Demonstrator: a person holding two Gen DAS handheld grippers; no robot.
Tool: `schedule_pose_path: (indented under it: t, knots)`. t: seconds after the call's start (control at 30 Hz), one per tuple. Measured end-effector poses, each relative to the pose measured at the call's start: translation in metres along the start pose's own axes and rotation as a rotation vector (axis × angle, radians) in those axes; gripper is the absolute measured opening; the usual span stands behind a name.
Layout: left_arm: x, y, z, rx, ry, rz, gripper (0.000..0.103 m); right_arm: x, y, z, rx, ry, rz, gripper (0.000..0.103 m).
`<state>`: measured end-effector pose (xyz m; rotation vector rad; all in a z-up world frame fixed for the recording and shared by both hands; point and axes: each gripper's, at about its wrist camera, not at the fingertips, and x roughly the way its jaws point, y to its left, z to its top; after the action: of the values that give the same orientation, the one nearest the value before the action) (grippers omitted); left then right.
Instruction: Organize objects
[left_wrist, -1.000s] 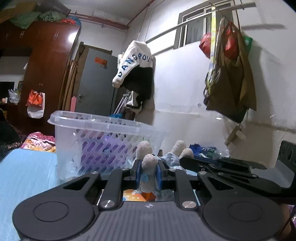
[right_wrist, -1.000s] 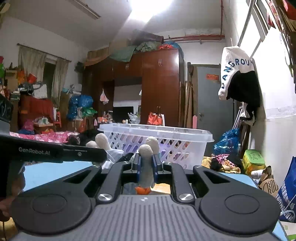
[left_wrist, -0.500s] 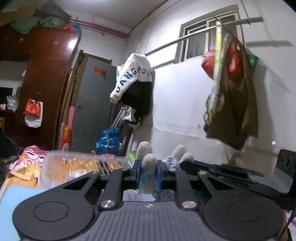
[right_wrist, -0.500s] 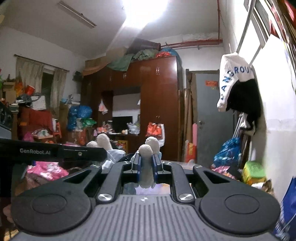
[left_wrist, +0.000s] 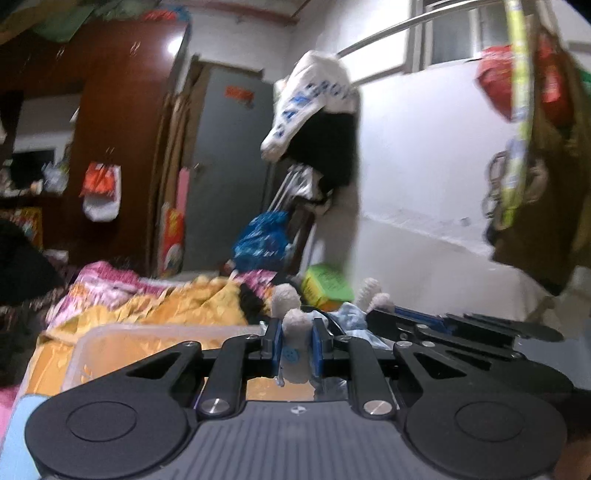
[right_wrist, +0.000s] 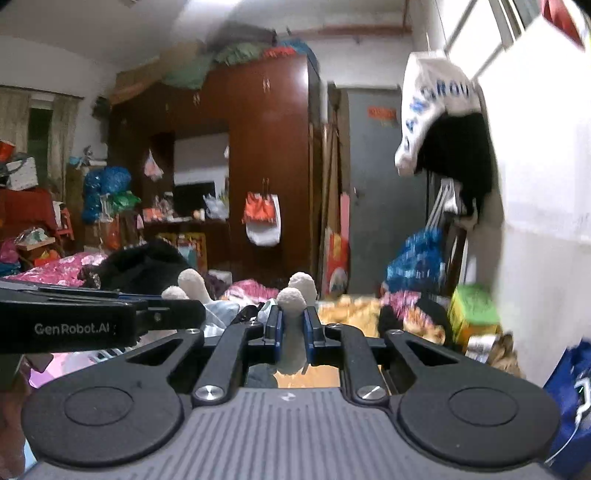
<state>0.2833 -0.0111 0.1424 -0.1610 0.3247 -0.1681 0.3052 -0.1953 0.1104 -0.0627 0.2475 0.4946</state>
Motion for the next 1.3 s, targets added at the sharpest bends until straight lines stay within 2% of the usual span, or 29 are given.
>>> schedule_pose_path:
  t: [0.13,0.23,0.27,0.3,0.33,0.37,0.4,0.47,0.63,0.73,0.83,0.93,1.1,1.3]
  knots:
    - [0.024,0.014,-0.008,-0.037,0.059,0.032,0.018,0.013,-0.002,-0.012,0.018,0.051,-0.018,0.013]
    - [0.03,0.021,-0.012,-0.055,0.06,0.041,0.018,0.014,-0.001,-0.014,0.02,0.058,-0.004,0.015]
    - [0.03,0.025,-0.012,-0.075,0.057,0.039,0.018,0.013,-0.002,-0.015,0.031,0.057,0.005,0.02]
    - [0.028,0.027,-0.012,-0.088,0.05,0.045,0.024,0.012,-0.005,-0.014,0.049,0.057,0.014,0.04]
    - [0.027,0.027,-0.011,-0.08,0.043,0.059,0.033,0.009,-0.007,-0.014,0.064,0.052,0.013,0.056]
    - [0.024,0.026,-0.01,-0.058,0.04,0.084,0.061,0.006,-0.01,-0.013,0.07,0.047,0.001,0.085]
    - [0.019,0.024,-0.01,-0.039,0.031,0.117,0.081,0.0,-0.011,-0.011,0.066,0.025,-0.028,0.102]
    - [0.005,0.024,-0.01,-0.008,-0.012,0.136,0.092,-0.015,-0.014,-0.012,0.048,-0.021,-0.071,0.103]
    - [-0.036,0.017,-0.022,0.083,-0.075,0.074,0.096,-0.049,-0.018,-0.03,0.073,-0.002,-0.059,0.103]
    - [-0.06,0.012,-0.037,0.133,-0.105,0.055,0.099,-0.063,-0.019,-0.048,0.066,-0.005,-0.031,0.103]
    - [-0.084,0.018,-0.058,0.136,-0.125,0.022,0.102,-0.076,-0.021,-0.075,0.108,0.014,0.023,0.103]
    - [-0.108,0.025,-0.091,0.152,-0.14,-0.005,0.103,-0.083,-0.02,-0.097,0.153,0.046,0.063,0.103]
    - [-0.134,0.03,-0.143,0.244,-0.122,-0.037,0.103,-0.091,-0.008,-0.118,0.145,0.071,0.131,0.103]
    - [-0.146,0.038,-0.187,0.236,-0.064,-0.069,0.103,-0.081,0.017,-0.118,0.08,0.097,0.138,0.103]
